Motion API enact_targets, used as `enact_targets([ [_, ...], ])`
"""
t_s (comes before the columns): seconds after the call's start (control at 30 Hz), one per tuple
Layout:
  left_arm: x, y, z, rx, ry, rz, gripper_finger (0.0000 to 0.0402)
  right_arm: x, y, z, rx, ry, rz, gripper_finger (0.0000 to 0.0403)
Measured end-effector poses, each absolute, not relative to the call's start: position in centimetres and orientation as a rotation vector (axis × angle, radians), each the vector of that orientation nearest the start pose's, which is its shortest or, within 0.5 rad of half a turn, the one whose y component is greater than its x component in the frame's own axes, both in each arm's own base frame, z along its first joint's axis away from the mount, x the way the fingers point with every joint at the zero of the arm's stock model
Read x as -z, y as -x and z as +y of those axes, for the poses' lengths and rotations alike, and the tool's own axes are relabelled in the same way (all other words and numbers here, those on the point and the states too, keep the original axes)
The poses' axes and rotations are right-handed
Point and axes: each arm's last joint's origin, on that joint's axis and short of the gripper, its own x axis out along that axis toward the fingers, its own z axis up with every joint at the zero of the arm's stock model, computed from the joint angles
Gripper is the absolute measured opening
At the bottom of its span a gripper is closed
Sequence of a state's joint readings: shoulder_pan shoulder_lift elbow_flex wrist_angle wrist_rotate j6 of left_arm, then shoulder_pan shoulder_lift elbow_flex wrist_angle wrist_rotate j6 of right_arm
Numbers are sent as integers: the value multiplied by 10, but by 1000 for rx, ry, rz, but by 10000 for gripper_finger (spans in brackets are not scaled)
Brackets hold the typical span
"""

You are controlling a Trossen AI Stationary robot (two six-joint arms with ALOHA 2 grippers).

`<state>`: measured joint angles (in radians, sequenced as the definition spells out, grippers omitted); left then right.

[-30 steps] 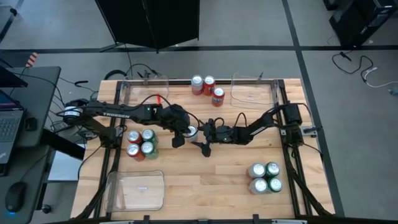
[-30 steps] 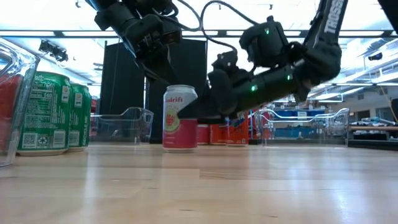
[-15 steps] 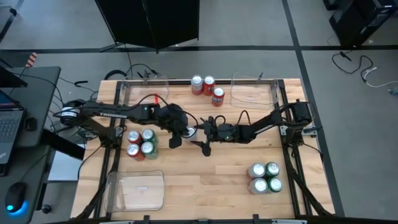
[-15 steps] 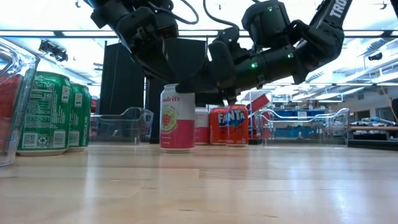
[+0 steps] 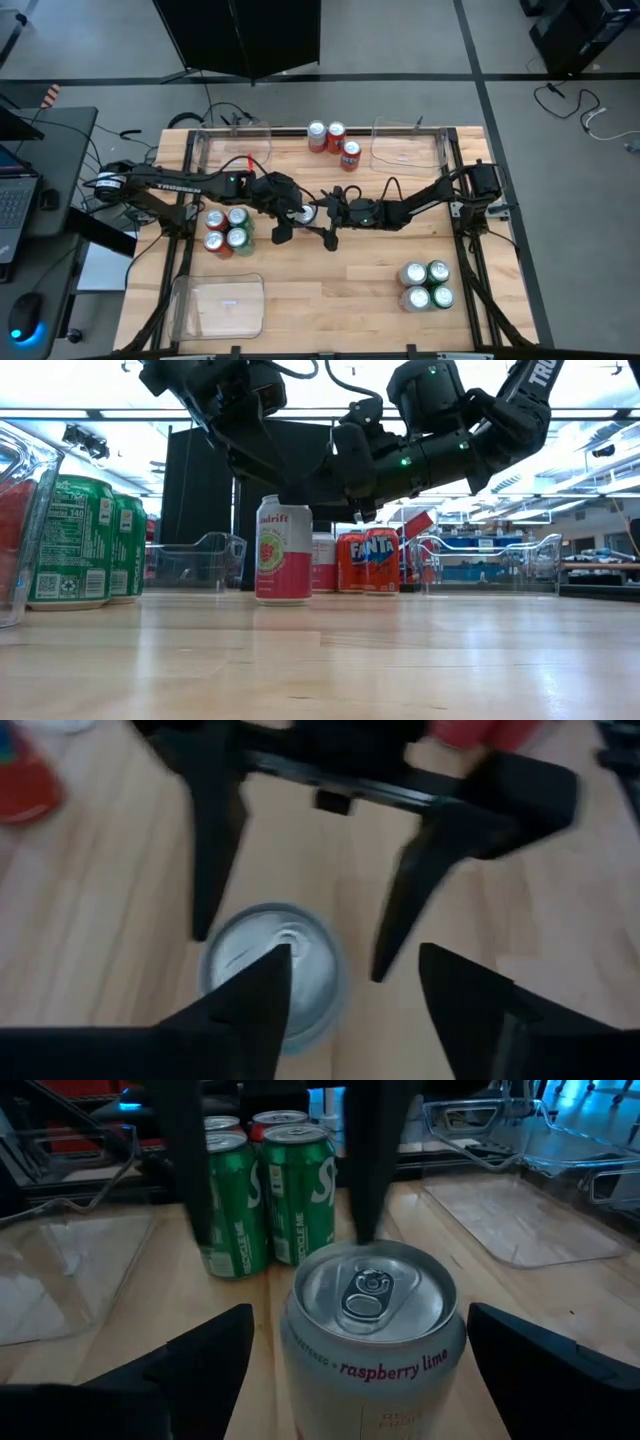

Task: Sort soda cans
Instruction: Put the pink-white soda can into the top left transparent bin

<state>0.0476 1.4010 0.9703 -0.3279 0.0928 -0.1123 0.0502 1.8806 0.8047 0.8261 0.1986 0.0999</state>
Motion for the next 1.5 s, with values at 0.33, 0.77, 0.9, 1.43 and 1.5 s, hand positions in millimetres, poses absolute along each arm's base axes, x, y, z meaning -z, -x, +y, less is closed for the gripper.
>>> enact_targets([
  [0.33,-250,-293,13,-75,191,756,314,-160,-355,12,161,-38,286,352],
  [0.77,-250,-292,15,-157,188,753,337,-177,-346,12,160,-23,327,352],
  [0.9,-245,-294,14,-154,198,777,337,-176,-346,12,160,-23,333,352],
  [1.43,-225,-306,15,-161,211,826,338,-176,-346,12,159,-23,335,352],
  [1.5,-223,-308,15,-158,212,828,337,-176,-346,12,159,-22,335,352],
])
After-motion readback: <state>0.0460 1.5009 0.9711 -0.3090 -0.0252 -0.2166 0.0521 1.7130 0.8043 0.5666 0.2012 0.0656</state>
